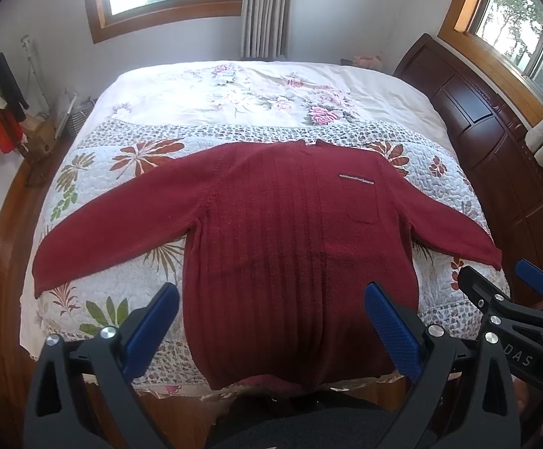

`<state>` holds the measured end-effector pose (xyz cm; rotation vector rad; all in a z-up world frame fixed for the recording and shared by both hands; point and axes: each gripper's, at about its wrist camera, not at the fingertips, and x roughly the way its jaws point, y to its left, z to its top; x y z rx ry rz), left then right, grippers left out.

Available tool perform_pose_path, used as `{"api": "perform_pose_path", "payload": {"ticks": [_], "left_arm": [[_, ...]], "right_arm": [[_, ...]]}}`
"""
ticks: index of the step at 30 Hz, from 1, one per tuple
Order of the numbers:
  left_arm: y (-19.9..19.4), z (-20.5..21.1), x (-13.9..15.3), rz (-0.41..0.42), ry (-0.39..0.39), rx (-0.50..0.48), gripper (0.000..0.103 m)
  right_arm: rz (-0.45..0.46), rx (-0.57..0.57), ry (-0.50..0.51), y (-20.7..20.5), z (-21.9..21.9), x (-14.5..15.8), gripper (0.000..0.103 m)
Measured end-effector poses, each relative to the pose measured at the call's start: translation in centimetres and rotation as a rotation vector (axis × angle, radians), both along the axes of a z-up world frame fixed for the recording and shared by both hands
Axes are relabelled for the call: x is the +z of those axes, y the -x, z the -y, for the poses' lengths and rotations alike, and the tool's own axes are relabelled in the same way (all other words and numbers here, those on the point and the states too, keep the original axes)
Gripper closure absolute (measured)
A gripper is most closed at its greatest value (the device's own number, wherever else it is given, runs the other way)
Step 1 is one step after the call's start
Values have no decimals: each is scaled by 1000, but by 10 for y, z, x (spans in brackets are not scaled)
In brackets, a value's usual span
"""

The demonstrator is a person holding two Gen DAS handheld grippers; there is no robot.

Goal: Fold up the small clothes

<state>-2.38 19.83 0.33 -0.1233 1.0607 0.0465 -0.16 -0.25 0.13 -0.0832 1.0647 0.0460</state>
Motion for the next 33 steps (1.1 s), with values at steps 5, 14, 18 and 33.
{"api": "perform_pose_path", "payload": {"ticks": [5,14,18,33], "left_arm": [[-1,0,0,-1,-1,-1,4],[-3,0,-1,0,-3,-2,4],[-4,0,-1,1,-2,-2,4],[-4,0,0,2,-4,-1,4]], "right_arm": [[0,0,0,0,-1,0,3],[2,2,3,-1,-4,1,3],[0,6,4,-4,-5,3,3],[2,9,5,-9,-8,5,3]]}}
